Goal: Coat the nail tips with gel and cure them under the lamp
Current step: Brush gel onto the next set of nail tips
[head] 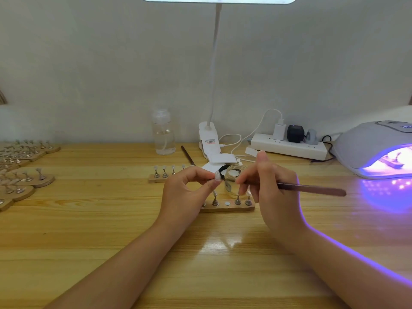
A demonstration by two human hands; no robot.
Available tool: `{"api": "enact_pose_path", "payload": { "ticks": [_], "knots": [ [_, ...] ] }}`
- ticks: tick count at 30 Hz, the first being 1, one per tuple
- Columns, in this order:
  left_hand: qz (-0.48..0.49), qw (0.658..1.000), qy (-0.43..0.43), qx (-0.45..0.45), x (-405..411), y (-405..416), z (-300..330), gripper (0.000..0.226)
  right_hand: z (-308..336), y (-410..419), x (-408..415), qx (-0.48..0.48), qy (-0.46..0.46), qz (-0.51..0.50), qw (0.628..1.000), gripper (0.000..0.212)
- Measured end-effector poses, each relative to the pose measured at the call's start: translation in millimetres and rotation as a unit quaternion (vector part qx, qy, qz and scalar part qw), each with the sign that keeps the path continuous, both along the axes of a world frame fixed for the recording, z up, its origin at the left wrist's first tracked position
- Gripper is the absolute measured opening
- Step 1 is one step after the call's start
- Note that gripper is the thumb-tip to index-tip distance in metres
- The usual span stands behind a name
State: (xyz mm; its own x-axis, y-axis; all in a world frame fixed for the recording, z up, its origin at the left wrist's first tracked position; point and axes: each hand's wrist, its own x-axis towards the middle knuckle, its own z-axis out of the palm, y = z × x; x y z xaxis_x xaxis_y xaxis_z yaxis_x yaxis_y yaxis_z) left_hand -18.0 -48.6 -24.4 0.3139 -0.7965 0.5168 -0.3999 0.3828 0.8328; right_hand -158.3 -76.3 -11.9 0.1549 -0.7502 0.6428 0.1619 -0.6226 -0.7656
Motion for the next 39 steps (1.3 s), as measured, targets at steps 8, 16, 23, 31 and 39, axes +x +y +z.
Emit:
{"api": "enact_pose_path", "payload": {
  "ticks": [8, 16, 23, 31, 39],
  "knots": [
    [0.001, 1.000, 0.011, -0.005, 0.6, -1.0, -1.6, 0.016, 0.6, 1.5, -0.7, 0.022, 0.005, -0.005, 1.000, 0.053],
    [-0.001, 1.000, 0.008, -0.007, 0.8, -1.3, -1.9, 0.016, 3.8, 3.5, -0.4, 0.049, 0.004, -0.002, 0.999, 0.052],
    [-0.007, 1.000, 0.000, -0.006, 0.9, -0.6, -1.4, 0.017, 3.4, 3.7, 1.0, 0.057, 0.016, -0.001, 0.998, 0.048],
    [-0.008, 1.000, 0.004, -0.008, -0.1, -0.6, -1.1, 0.016, 1.6, 2.6, 2.1, 0.046, 0.015, 0.004, 0.999, 0.050],
    [0.001, 1.000, -0.003, -0.011, -0.2, -0.6, -0.9, 0.019, 0.3, 2.6, 0.9, 0.027, 0.014, -0.002, 1.000, 0.048]
  ]
}}
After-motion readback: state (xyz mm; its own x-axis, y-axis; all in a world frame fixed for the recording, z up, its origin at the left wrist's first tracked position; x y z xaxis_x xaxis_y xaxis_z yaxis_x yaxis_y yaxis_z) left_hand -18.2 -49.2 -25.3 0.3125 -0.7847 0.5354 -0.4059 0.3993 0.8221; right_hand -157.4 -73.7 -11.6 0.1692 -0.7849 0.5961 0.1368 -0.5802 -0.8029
